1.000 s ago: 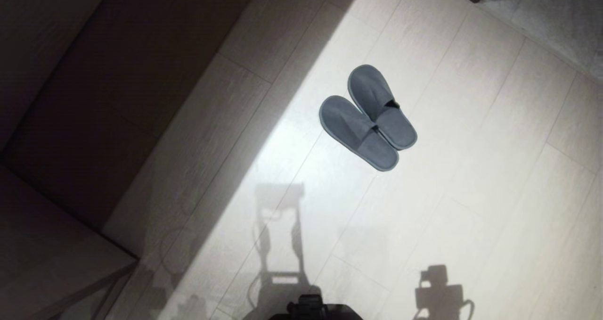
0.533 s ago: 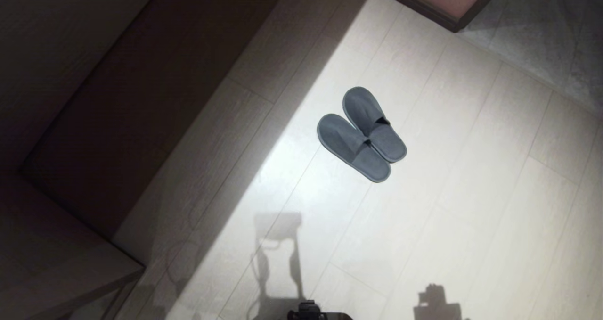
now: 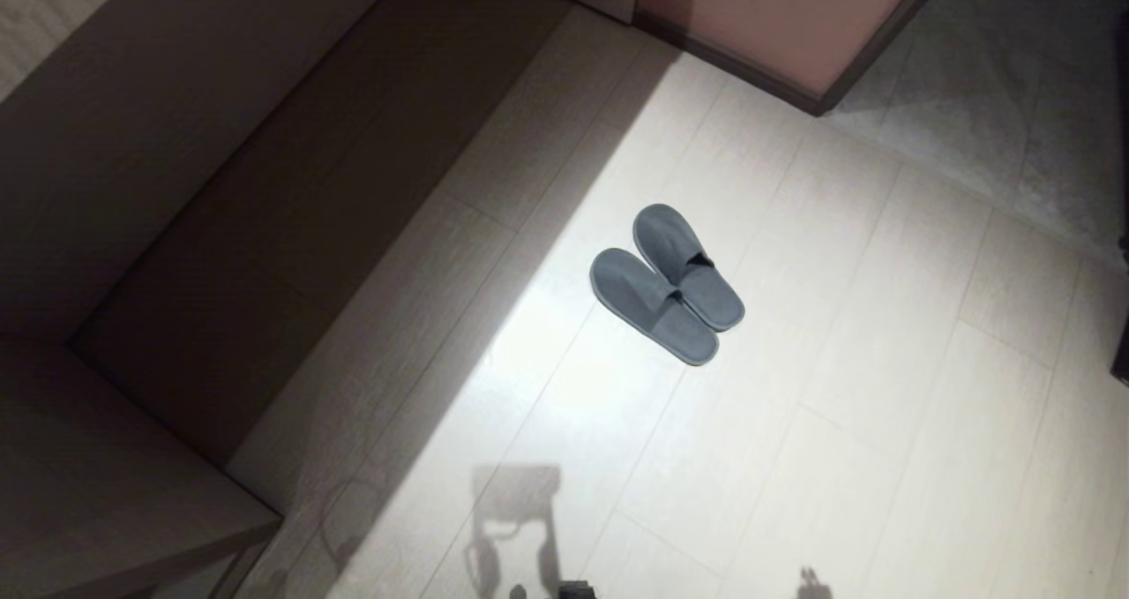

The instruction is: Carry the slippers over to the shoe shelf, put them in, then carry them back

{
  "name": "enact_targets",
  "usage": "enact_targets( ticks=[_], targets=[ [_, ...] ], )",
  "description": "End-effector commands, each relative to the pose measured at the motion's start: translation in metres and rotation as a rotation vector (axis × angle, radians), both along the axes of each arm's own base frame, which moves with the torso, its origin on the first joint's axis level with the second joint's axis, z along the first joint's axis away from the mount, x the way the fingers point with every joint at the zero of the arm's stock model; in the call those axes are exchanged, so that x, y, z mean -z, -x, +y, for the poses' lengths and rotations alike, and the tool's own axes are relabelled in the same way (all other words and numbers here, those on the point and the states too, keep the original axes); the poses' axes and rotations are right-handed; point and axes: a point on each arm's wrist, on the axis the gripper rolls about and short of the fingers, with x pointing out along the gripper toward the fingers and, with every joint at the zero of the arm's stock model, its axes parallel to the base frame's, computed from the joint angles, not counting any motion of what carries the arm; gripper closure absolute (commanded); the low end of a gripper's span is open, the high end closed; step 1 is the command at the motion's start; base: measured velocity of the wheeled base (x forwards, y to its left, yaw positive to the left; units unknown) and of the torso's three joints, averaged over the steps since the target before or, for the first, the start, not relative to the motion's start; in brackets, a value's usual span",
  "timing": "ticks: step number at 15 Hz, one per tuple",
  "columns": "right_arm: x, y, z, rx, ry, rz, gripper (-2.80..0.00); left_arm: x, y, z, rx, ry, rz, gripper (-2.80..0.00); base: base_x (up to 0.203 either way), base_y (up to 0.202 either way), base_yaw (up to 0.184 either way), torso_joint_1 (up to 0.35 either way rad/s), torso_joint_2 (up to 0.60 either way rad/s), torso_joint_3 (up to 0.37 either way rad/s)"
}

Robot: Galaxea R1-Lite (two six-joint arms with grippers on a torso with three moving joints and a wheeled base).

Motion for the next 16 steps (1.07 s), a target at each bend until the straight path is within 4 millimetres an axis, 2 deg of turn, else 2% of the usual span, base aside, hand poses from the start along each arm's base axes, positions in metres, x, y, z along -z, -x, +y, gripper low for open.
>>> enact_targets(
  ticks=[1, 16],
  targets=[
    [0.0004, -0.0001, 0.0000, 0.000, 0.001, 0.000, 0.00, 0.0004, -0.0002, 0.0000, 0.000, 0.000, 0.003, 0.00, 0.000, 0.000, 0.000, 0.000, 0.00, 0.200],
    [0.0005, -0.0001, 0.0000, 0.000, 0.001, 0.002, 0.00, 0.0003, -0.0002, 0.0000, -0.002, 0.003, 0.001, 0.00, 0.000, 0.000, 0.000, 0.001, 0.00, 0.200]
  ],
)
